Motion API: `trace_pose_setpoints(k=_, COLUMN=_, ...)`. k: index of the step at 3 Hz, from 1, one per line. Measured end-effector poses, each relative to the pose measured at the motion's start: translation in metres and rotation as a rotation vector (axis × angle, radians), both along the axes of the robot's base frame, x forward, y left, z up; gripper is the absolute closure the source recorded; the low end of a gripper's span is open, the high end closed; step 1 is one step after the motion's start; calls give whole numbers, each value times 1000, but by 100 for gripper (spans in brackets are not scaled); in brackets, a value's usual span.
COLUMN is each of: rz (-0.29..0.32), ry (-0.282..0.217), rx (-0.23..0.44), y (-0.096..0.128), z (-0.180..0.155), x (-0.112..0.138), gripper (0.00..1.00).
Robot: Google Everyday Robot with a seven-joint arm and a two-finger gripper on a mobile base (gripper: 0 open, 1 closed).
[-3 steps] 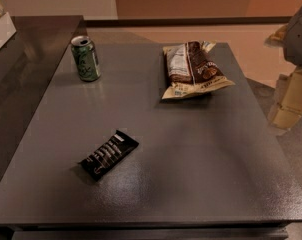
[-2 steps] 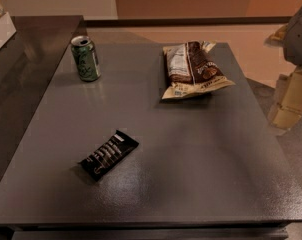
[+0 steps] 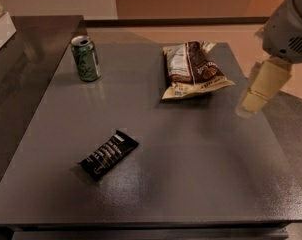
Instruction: Move brown chip bag near rxbar chocolate
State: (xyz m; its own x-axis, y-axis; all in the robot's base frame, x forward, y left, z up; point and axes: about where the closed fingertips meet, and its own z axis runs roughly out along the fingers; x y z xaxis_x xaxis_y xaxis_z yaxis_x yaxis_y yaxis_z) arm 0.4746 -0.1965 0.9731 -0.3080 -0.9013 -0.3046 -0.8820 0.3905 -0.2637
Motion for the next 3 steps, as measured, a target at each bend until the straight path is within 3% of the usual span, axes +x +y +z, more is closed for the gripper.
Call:
trace_pose_setpoints(k=1, rz=-101, ry=-28, rx=76, y=7, z=-7, x=44, gripper=0)
trace_pose_setpoints(k=3, rz=-231, ry=10, rx=201, y=11, z=-50, x=116, gripper=0)
